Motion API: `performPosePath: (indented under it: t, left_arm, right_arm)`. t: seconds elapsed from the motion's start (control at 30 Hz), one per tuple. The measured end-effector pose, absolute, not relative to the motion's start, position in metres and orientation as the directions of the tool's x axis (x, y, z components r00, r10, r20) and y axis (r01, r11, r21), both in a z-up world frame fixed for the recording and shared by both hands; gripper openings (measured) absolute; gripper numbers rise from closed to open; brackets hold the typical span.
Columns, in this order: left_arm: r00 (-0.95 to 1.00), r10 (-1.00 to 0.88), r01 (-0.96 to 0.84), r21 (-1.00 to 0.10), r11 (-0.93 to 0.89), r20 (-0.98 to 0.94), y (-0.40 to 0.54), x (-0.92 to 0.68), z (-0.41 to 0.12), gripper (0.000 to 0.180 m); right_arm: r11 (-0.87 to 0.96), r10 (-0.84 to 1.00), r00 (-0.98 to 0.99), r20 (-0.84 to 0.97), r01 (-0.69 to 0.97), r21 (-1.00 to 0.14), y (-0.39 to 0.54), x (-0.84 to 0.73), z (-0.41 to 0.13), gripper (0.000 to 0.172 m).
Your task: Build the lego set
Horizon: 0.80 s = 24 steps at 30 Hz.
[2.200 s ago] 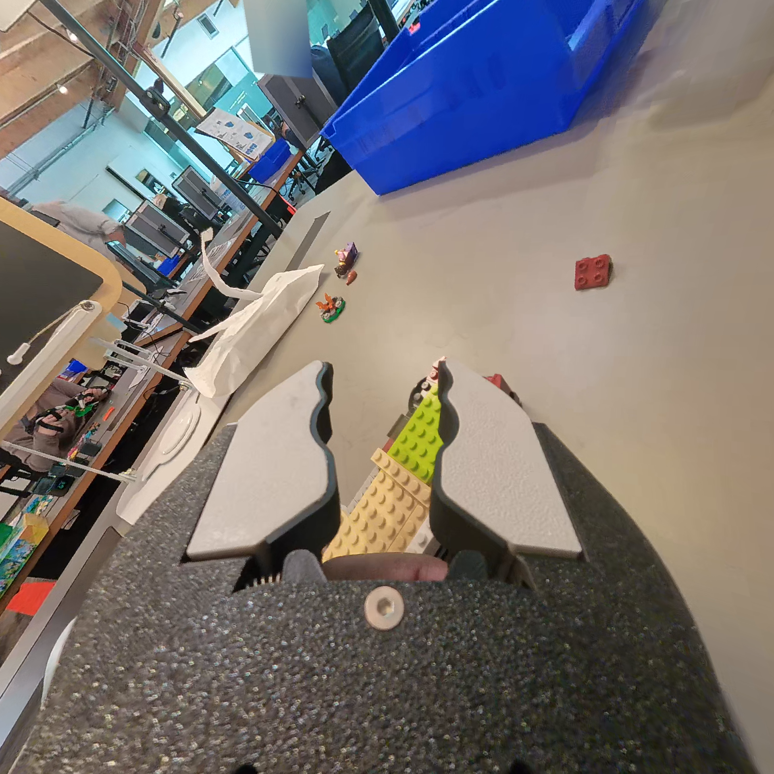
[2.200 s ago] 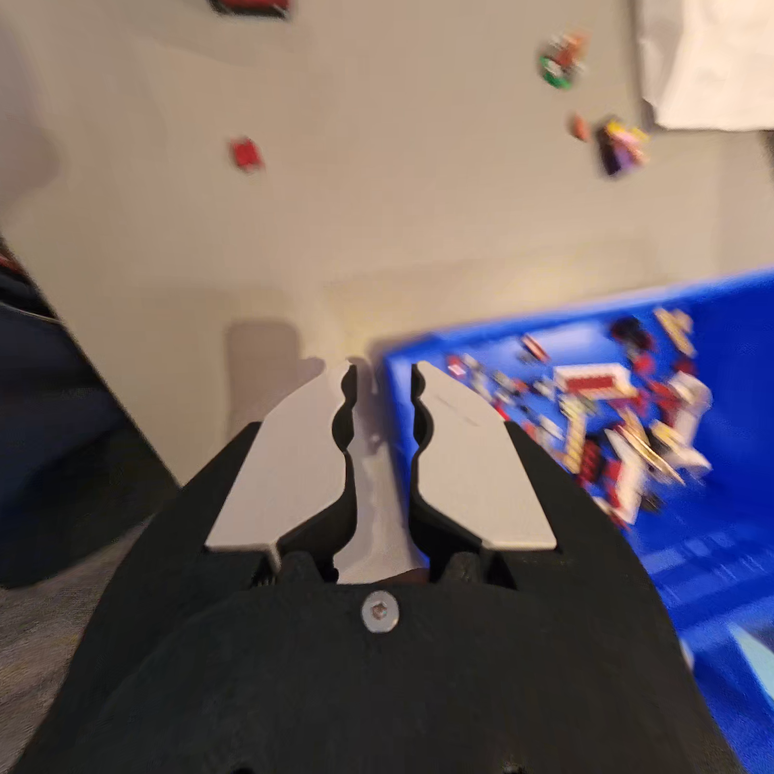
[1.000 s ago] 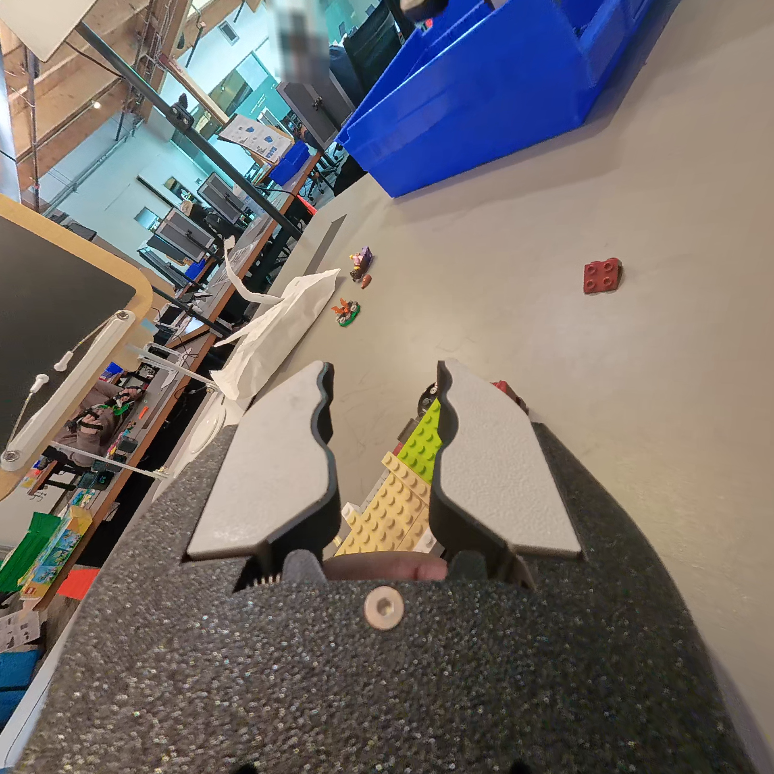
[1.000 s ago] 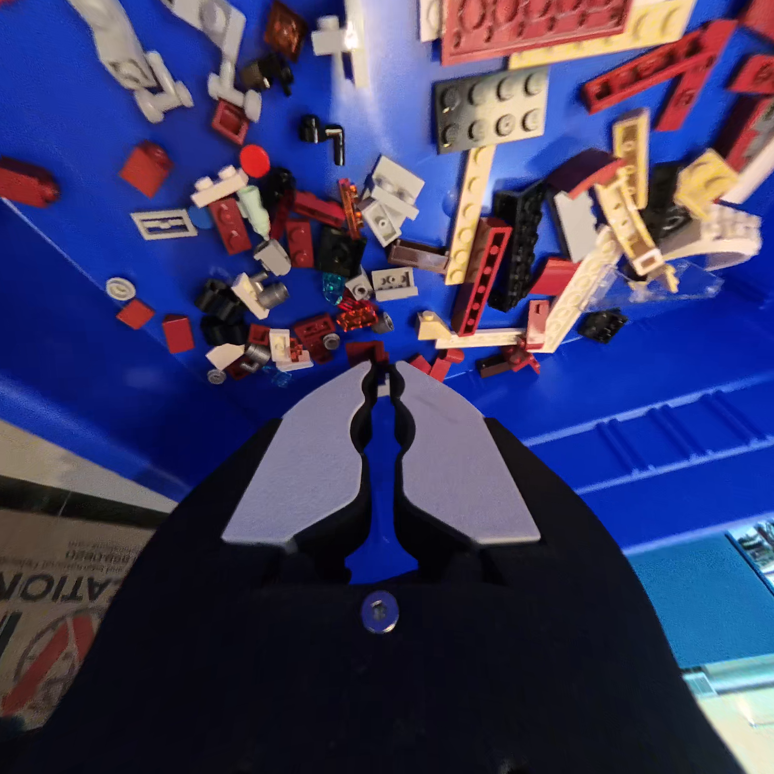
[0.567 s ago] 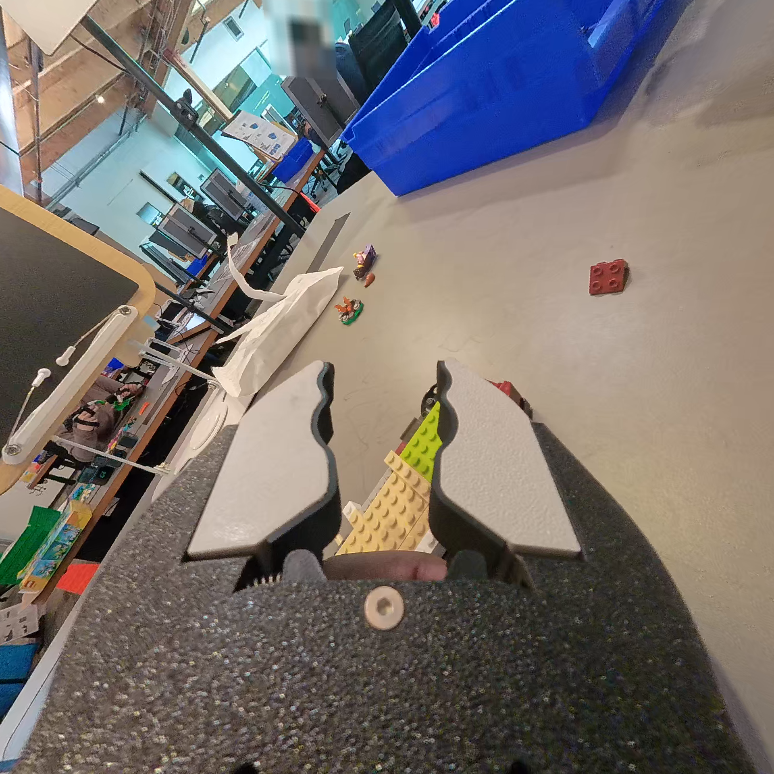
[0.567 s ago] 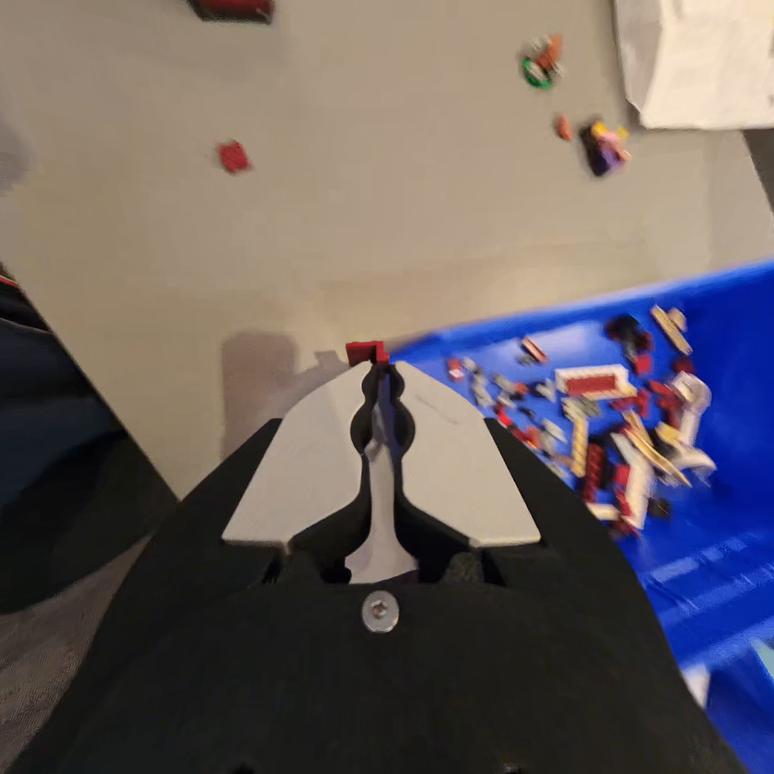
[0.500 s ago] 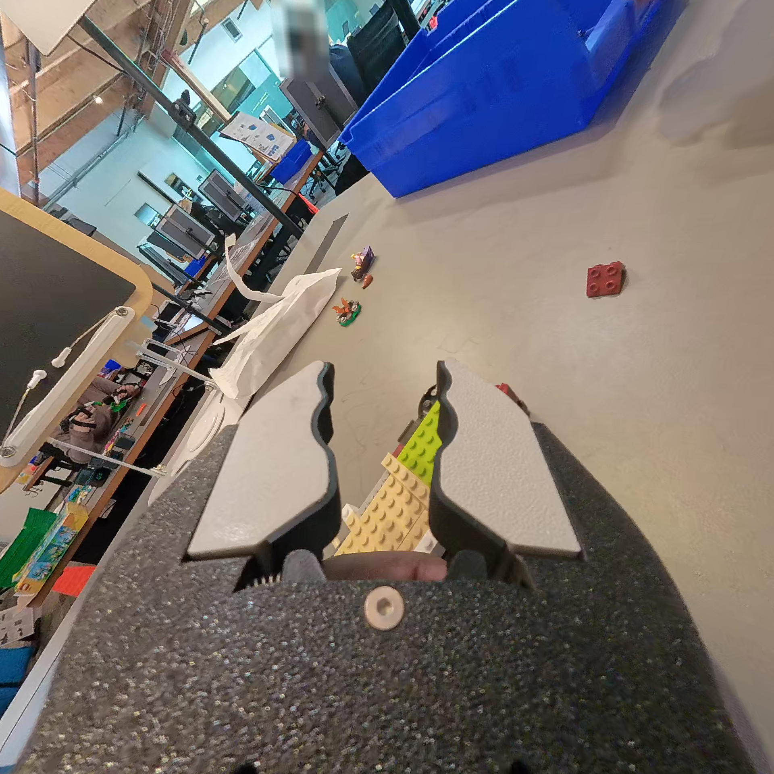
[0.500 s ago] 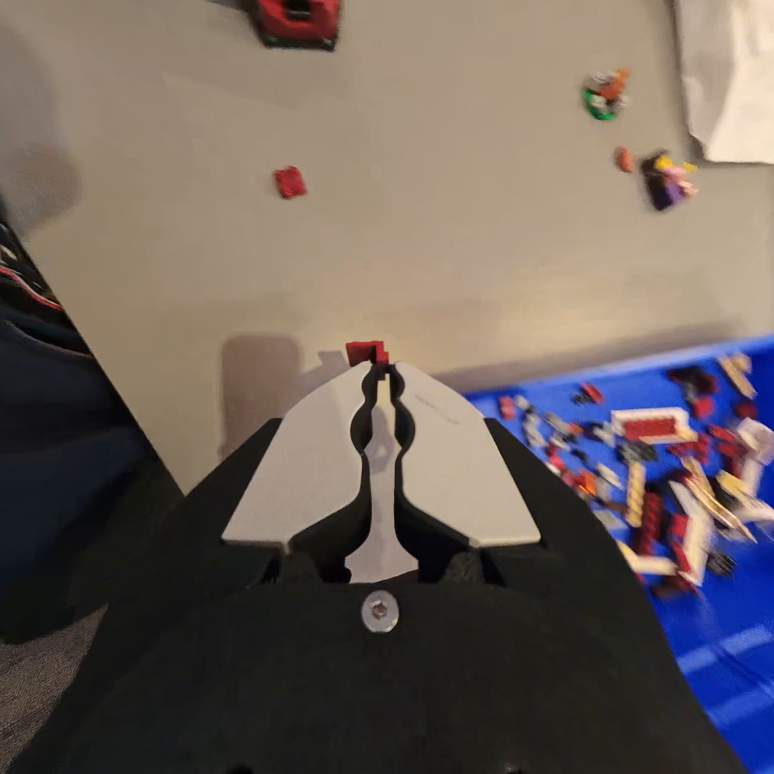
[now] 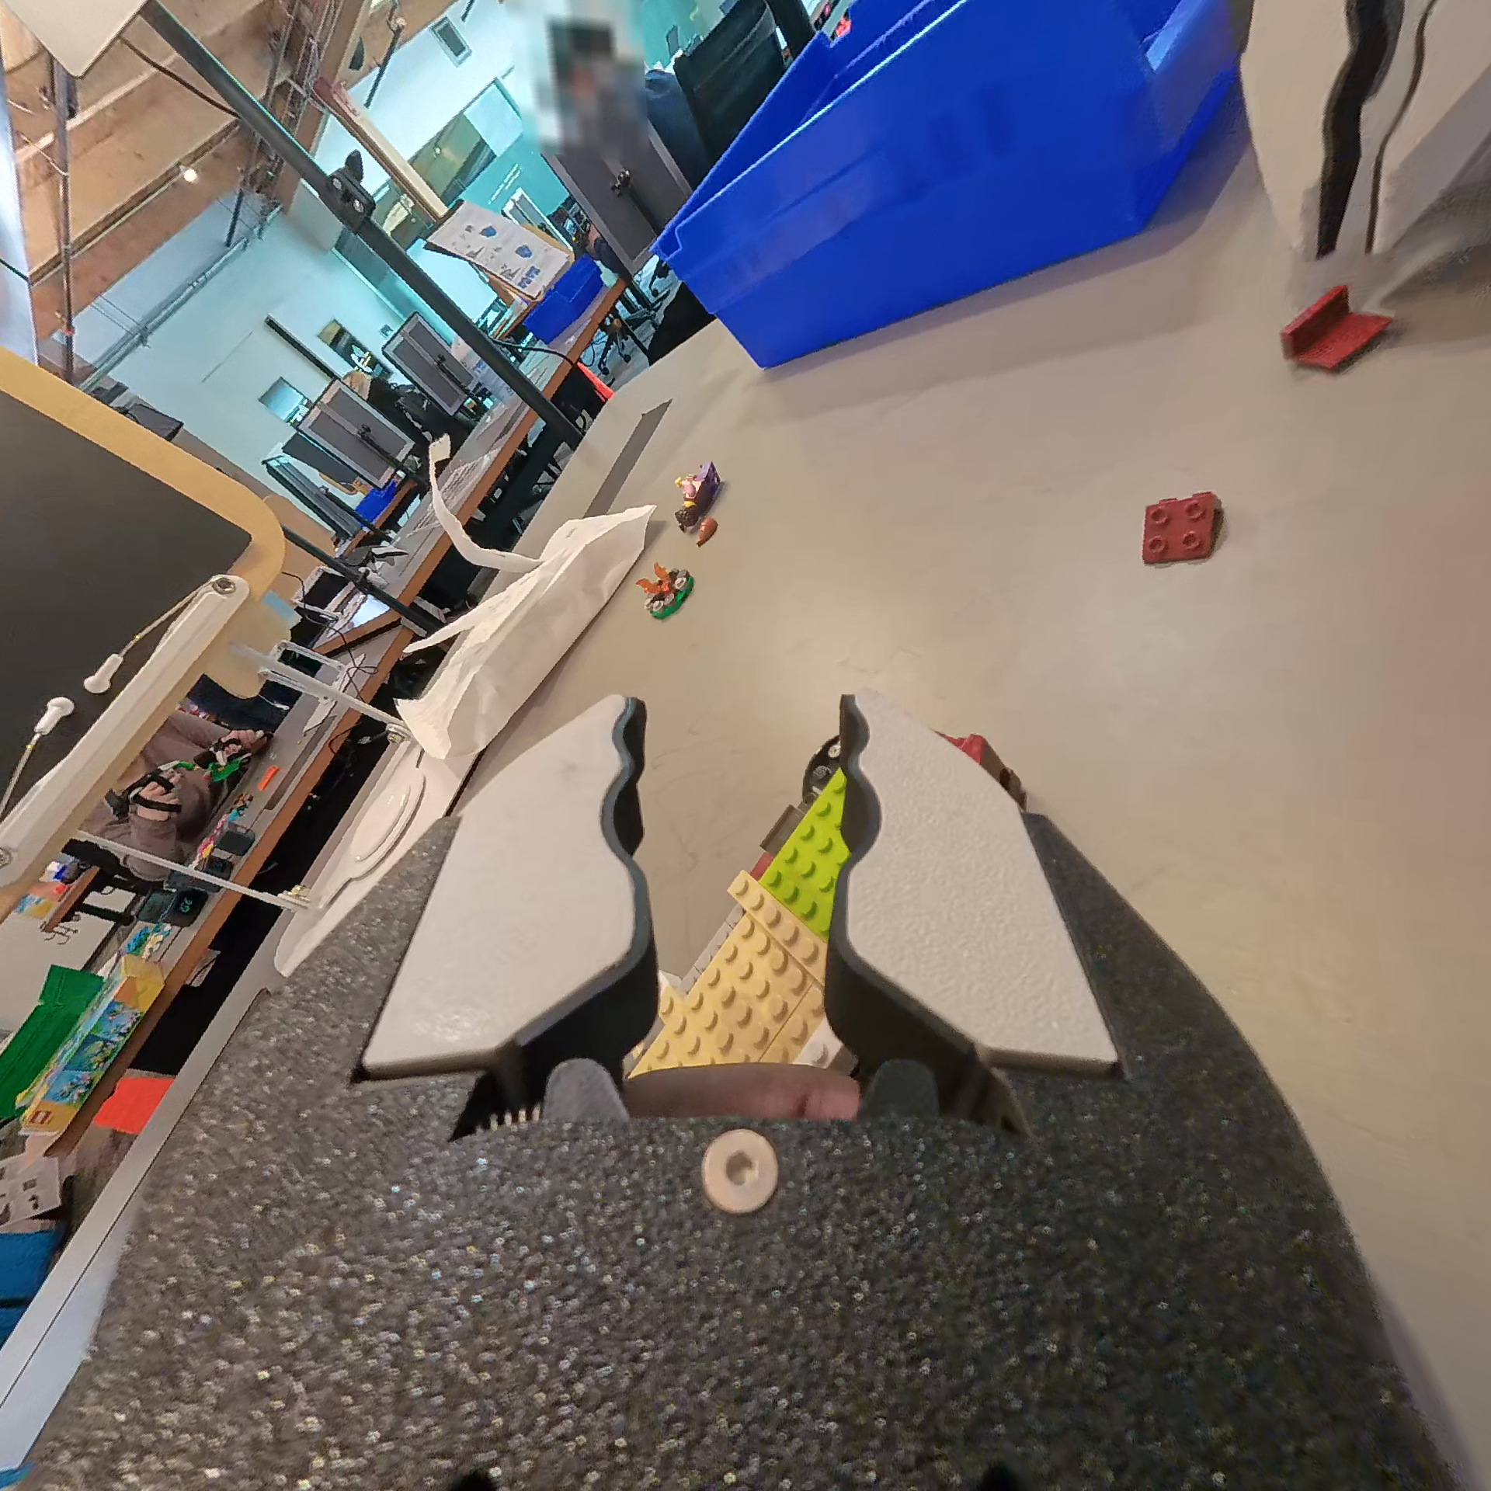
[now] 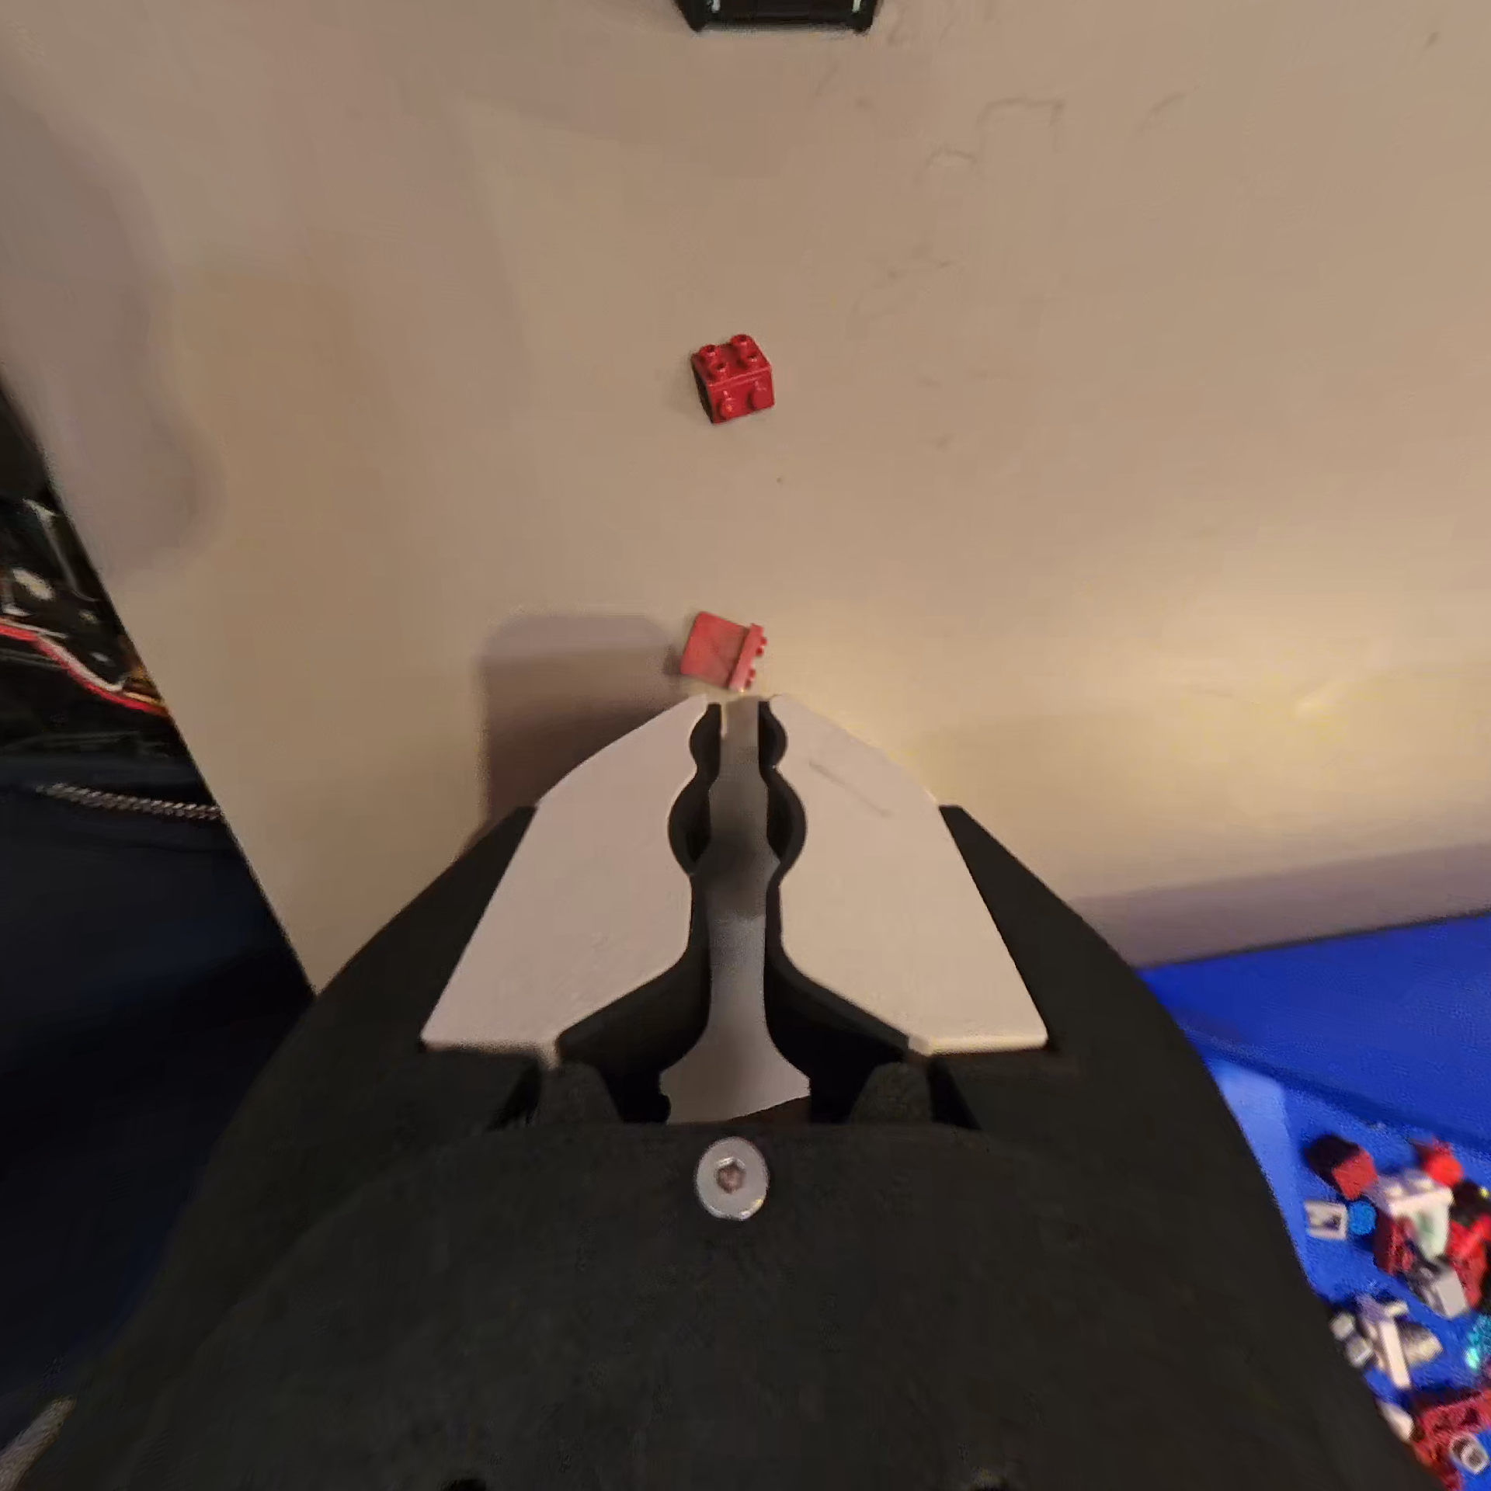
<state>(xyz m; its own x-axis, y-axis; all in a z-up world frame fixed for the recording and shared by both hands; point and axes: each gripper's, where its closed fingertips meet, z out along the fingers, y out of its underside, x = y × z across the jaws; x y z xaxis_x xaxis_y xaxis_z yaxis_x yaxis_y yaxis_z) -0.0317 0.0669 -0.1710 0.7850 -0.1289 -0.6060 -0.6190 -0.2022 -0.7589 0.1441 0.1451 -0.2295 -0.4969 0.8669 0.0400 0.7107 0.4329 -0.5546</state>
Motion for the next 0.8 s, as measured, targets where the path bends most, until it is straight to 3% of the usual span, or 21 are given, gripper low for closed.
performPosePath:
  t: [0.13,0.4,0.6,0.8]
  left_arm:
    - [0.792,-0.127,-0.610,-0.769,-0.190,-0.597,0.069,-0.031,-0.170,0.046]
    - [0.815,-0.110,-0.579,-0.796,-0.177,-0.569,0.073,-0.033,-0.166,0.046]
    - [0.820,-0.074,-0.571,-0.801,-0.181,-0.568,0.083,-0.031,-0.161,0.046]
    - [0.821,-0.035,-0.566,-0.804,-0.183,-0.570,0.086,-0.030,-0.156,0.045]
  right_arm:
    - [0.410,0.881,-0.471,0.042,0.715,-0.566,0.180,0.163,-0.197,0.012]
    - [0.417,0.907,-0.322,0.269,0.772,-0.479,0.329,0.177,-0.143,0.013]
    - [0.493,0.869,-0.397,0.296,0.746,-0.448,0.395,0.109,-0.155,0.012]
    - [0.569,0.821,-0.512,0.252,0.766,-0.298,0.435,0.055,-0.211,0.019]
